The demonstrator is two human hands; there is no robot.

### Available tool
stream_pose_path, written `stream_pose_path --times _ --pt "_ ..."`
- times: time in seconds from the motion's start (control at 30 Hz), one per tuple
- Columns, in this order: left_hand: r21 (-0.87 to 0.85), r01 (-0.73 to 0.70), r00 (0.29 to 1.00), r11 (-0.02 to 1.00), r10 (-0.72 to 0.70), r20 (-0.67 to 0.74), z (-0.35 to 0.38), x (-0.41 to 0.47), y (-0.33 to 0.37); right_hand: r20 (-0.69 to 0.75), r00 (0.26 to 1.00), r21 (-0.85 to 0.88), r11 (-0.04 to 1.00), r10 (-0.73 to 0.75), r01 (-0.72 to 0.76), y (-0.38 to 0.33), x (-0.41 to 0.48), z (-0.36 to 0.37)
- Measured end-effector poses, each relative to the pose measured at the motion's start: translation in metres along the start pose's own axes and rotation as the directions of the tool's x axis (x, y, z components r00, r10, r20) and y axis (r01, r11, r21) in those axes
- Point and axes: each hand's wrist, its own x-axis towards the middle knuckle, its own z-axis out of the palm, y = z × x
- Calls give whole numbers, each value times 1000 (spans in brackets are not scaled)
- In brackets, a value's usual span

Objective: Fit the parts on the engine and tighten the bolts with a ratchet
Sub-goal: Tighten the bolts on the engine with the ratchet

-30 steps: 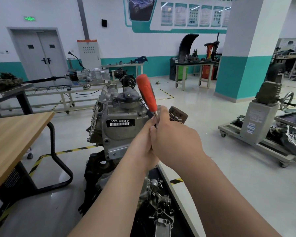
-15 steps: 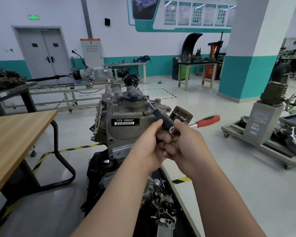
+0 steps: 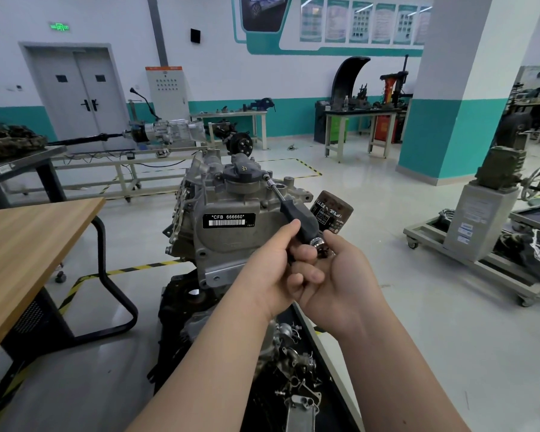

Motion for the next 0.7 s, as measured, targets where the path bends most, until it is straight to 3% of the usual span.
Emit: stream_pose_path --times 0.13,0.23,0.4,0.53,0.63,0.7 --pt "42 14 1000 999 -13 -14 -1 1 -2 -27 999 -89 995 -43 40 3 1 0" --pt "51 -9 1000 999 10 -8 -2 5 -4 -55 991 -257 961 -125 107 3 4 1" --pt "72 -60 998 996 58 29 0 3 -3 -82 952 -616 766 -294 184 -2 4 2" --pt "-43 -61 998 997 62 6 3 2 -2 -31 912 -884 438 -409 166 -9 4 4" --pt "-112 -52 999 992 52 0 6 -4 0 114 867 -988 38 -485 151 -15 2 8" --pt "-106 -51 998 993 53 16 6 -4 0 221 830 -959 -267 -512 91 -14 -1 9"
